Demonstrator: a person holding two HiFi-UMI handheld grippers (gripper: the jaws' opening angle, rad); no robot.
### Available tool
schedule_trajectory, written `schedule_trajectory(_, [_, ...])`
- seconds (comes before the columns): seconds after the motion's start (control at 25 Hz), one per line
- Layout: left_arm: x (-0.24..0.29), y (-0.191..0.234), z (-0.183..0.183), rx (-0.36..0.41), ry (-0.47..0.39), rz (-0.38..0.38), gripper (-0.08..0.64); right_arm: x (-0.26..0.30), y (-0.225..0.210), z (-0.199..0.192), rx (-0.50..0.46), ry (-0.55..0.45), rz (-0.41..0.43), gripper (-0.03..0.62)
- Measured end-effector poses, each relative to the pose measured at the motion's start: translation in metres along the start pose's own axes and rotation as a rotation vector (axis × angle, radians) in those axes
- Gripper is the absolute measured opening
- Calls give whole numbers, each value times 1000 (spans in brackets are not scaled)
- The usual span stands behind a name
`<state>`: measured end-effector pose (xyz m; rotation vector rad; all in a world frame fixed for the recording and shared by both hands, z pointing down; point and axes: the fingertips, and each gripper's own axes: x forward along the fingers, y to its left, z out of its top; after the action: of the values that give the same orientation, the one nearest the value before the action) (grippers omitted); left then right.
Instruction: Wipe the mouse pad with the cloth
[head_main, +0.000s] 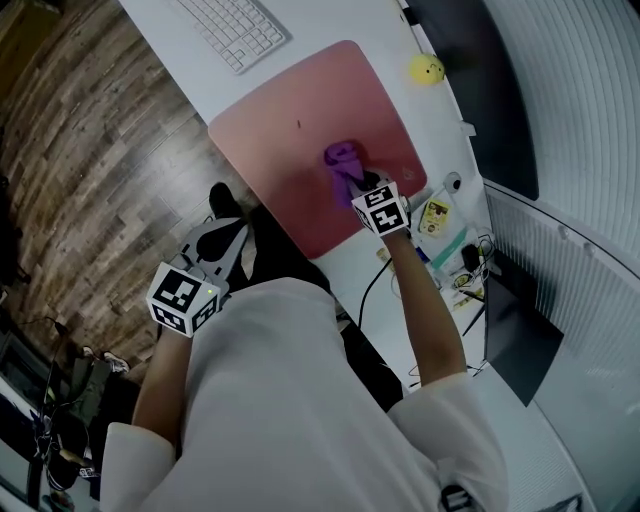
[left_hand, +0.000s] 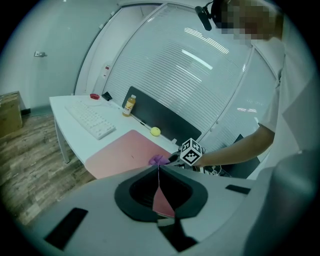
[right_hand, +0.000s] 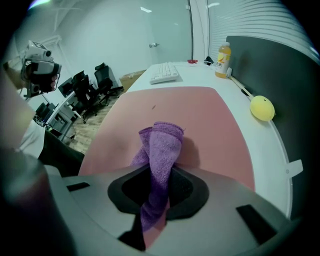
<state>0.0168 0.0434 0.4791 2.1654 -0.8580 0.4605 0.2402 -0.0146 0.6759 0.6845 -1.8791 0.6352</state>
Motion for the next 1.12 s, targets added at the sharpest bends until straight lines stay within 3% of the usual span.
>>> schedule_trajectory(0.56, [17,-11,-7,-23,1,21,20,-7,-62,-7,-81,20,-45,75])
schedule_trajectory(1.12, [13,-7,-12,-50,-17,57,20,-16,-132,-18,-80,55,-154,75])
